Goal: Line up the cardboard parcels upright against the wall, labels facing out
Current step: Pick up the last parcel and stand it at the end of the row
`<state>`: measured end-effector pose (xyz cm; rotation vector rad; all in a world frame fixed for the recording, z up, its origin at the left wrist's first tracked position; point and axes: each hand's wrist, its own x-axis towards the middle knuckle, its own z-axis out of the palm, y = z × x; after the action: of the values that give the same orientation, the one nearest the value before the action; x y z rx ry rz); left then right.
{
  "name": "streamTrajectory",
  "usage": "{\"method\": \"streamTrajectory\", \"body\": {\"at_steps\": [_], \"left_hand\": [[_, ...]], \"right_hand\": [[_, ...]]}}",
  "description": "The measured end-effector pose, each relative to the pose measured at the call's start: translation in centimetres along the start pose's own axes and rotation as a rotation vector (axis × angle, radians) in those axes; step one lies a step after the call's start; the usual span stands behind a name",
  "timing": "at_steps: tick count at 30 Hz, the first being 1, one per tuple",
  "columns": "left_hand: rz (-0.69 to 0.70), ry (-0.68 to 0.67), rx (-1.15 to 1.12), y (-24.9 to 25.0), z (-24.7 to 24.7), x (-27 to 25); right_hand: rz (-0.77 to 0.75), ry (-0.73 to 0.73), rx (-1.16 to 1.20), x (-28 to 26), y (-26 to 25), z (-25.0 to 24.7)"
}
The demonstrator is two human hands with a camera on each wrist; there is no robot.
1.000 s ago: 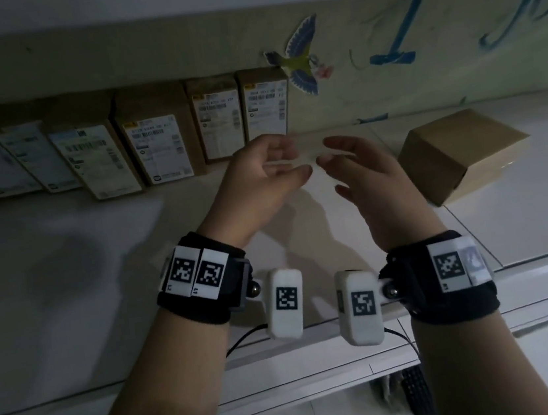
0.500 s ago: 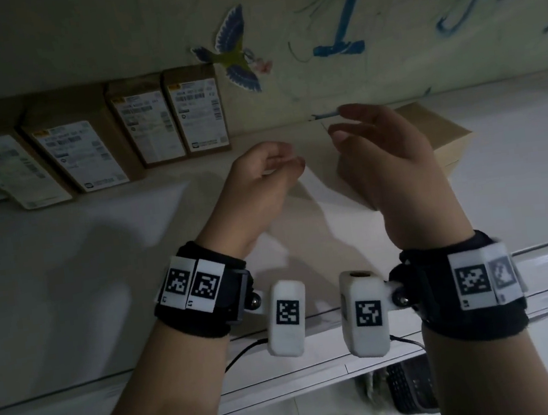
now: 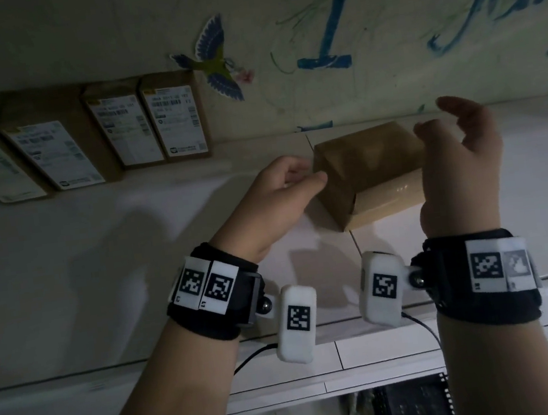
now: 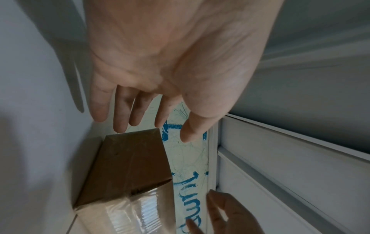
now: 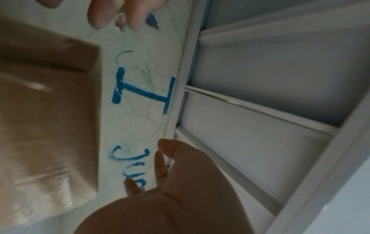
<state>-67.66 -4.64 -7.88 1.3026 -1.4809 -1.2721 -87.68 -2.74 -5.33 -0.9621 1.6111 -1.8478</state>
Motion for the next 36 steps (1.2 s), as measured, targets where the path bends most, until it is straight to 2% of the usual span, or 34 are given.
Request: {"method": "streamTrajectory", "body": {"at_steps": [2,4,8,15,20,24,28,31,36], "left_hand": [[-0.010,-0.031,0.021,0.1,0.3,0.0],[-0.023,-0.055,0.045,0.1,0.4,0.0],[-0.034,-0.030,0.048,0.4,-0.4,0.1],[0.061,0.301,-0.017,0.4,-5.1,-0.1],[0.139,0.371,-0.022,1.9,-8.4,-2.3],[0.273,0.366,0.045,3.4,-10.3,-4.3],[0.422,0.340,0.039,4.2,-11.5,-5.0],[0.522,0.317,0.067,4.0,-12.5,-4.8],[0.553,0.279,0.129,3.1,-15.3,-4.5]], "right_hand": [[0.103,-0.048,-0.074,0.8,0.6,-0.2],[0.180,-0.164,-0.143,1.0,1.3,0.1],[0.174,-0.334,-0.147,0.2,1.9,1.8],[0.154,-0.552,-0.121,-2.8,1.3,5.4],[0.076,-0.660,-0.257,-4.7,1.4,7.6],[0.043,-0.745,-0.390,-6.1,1.6,9.7],[0.120,-0.820,-0.273,-7.9,1.3,11.2],[0.131,-0.823,-0.199,-9.4,0.5,12.1],[0.191,-0.818,-0.127,-10.9,-0.2,13.2]]}}
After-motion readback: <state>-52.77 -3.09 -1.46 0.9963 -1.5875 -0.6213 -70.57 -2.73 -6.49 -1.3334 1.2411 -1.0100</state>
